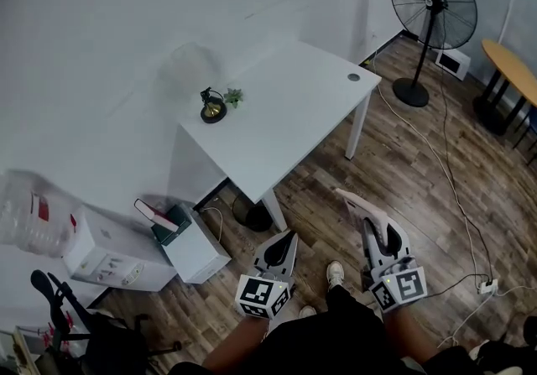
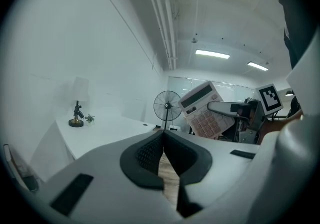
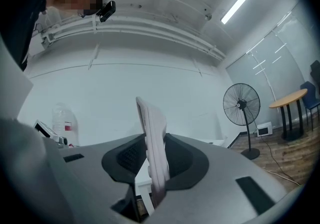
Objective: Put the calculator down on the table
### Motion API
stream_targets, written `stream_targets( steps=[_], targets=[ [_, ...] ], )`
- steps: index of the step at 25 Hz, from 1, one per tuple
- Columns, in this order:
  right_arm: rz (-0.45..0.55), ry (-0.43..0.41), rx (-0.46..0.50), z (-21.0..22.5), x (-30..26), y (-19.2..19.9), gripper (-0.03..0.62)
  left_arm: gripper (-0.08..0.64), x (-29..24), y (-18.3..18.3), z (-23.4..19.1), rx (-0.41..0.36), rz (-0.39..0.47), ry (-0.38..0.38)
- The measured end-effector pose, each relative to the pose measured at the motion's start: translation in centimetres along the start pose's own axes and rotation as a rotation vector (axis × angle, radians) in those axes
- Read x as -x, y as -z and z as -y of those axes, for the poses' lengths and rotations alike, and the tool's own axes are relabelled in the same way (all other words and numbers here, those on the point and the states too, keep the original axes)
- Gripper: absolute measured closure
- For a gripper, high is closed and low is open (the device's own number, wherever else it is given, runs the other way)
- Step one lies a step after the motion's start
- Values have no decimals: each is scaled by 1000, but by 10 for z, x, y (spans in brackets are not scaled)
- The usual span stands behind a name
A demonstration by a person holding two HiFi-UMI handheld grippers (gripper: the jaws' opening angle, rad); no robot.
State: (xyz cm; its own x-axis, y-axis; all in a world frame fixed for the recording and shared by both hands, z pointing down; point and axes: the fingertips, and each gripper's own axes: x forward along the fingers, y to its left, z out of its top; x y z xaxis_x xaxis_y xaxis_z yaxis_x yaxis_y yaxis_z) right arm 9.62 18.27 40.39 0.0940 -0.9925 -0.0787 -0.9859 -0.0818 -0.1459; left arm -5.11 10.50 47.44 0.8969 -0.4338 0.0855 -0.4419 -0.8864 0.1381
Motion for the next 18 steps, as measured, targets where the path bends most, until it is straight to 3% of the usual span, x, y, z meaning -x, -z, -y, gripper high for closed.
stream_targets(
  steps=[9, 18],
  targets=[
    [-25, -97, -25, 40, -78, -3, 468, 540, -62, -12, -22, -14, -5, -54],
    [-48, -226, -43, 75, -151, 2, 468, 540, -123, -19, -59, -3, -15, -186]
  ],
)
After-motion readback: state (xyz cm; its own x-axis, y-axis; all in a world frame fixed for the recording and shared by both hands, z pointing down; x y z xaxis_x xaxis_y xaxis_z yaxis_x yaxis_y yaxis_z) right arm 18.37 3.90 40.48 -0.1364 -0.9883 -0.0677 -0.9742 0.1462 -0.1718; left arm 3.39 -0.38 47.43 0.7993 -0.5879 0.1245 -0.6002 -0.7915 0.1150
